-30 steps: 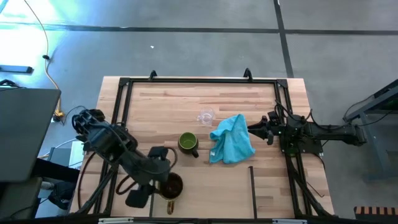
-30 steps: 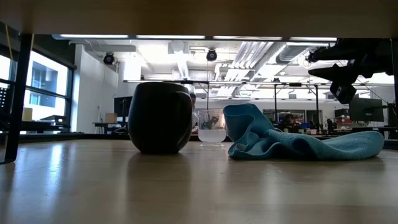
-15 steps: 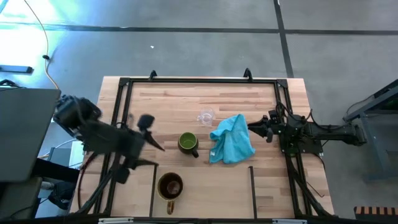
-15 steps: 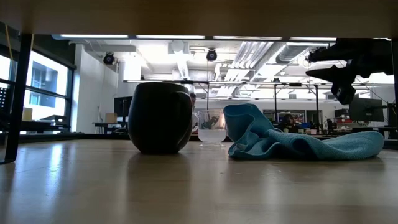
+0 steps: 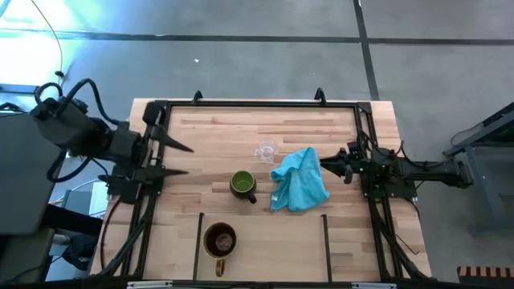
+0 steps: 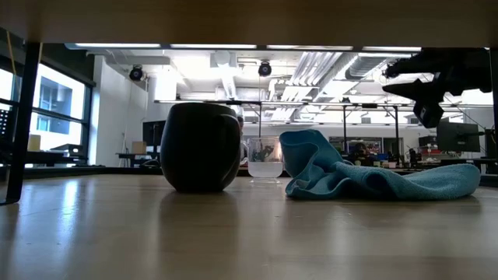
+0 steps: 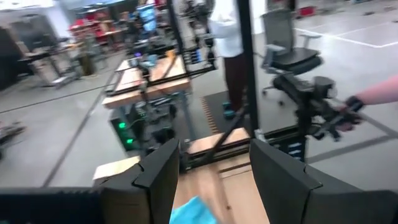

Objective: Stack small to large cups/mugs on shelf
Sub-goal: Put the black green mug on the shelf

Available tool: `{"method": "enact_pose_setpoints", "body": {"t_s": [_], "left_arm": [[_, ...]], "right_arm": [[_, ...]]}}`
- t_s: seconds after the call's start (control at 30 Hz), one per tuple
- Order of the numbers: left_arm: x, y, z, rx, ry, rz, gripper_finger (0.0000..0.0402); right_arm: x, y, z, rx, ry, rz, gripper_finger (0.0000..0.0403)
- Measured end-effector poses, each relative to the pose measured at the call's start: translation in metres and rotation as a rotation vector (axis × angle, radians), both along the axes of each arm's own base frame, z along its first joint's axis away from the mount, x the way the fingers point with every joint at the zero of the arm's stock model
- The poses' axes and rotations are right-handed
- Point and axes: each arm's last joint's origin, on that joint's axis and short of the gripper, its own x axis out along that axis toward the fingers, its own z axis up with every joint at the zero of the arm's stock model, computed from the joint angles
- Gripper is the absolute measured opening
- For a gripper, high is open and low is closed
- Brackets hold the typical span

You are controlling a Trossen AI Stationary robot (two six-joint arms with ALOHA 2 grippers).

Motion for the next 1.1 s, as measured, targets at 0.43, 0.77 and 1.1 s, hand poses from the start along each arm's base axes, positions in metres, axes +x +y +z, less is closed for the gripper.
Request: {"method": "enact_pose_setpoints", "body": {"t_s": [0.43,0.77,1.1], "left_arm": [[-0.006,0.009,-0.03,0.023,0.106,0.208,0.0184],[-0.029,0.023,-0.09,-0.074,-0.047,0.237,0.0184],[-0.064,0.044,-0.165,-0.205,-0.245,0.288,0.0184]], "right_arm": [[-0.001,0.0,0.018,-0.159,-0.173,-0.007,0.014],[-0.002,0.0,0.022,-0.158,-0.214,-0.01,0.014],[-0.005,0.0,0.036,-0.234,-0.356,-0.031,0.014]]}}
